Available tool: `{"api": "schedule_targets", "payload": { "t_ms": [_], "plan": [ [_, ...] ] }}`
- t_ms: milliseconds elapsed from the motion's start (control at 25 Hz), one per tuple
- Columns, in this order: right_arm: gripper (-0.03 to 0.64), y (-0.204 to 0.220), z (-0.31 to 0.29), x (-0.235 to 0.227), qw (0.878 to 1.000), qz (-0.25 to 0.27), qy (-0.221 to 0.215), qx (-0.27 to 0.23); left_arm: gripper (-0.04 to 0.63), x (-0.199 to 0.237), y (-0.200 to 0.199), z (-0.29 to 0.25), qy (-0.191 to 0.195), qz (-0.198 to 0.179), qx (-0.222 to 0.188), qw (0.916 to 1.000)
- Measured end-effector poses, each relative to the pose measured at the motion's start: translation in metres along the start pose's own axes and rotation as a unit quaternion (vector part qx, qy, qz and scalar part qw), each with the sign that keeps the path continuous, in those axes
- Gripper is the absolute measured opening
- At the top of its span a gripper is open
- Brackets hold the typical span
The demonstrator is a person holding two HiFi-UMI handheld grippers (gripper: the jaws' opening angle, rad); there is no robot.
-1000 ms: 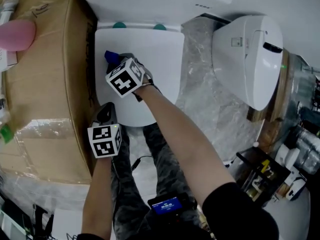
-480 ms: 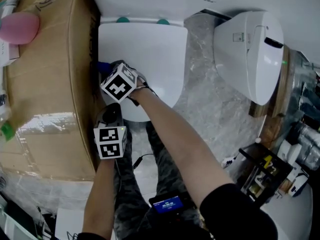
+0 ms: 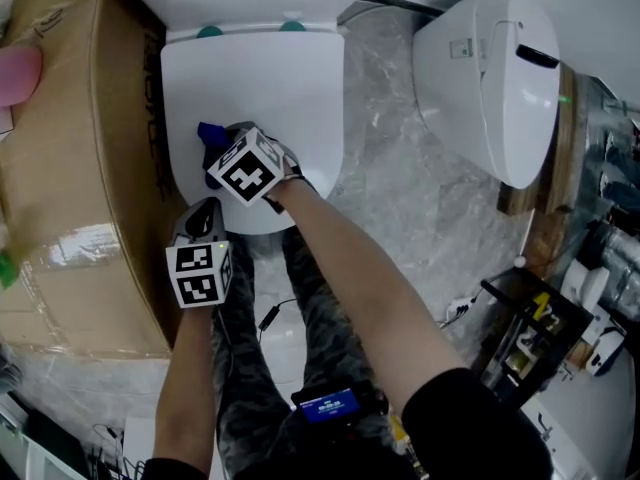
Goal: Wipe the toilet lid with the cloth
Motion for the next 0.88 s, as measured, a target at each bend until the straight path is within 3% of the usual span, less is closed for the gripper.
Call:
{"api": "schedule_targets", "payload": {
  "t_ms": [440,680,880],
  "plan": [
    [0.092,0.067,0.042,-0.078,0.996,-0.078,0.024,-0.02,0.011,-0.033,-0.017,-0.021,-0.01,-0.009,0.019,0.9997],
    [0.092,0.103,0.057,-0.108,0.992,-0.126,0.01,-0.022,0.011,-0.071,-0.029,-0.043,-0.005,-0.014,0.03,0.9995],
    [0.092,0.127,0.07,-0.132,0.991,-0.13,0.004,-0.021,0.011,-0.109,-0.047,-0.056,-0.002,-0.028,0.031,0.9991]
  ]
}}
Point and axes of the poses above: the fingertips, and each gripper's own axes: z backward along the fingers, x to its left, y out of its underside, the point moved 9 cm from there along z, backward along the fingers, and after that the axes turned 14 degrees about x, right-handed, at the moved point
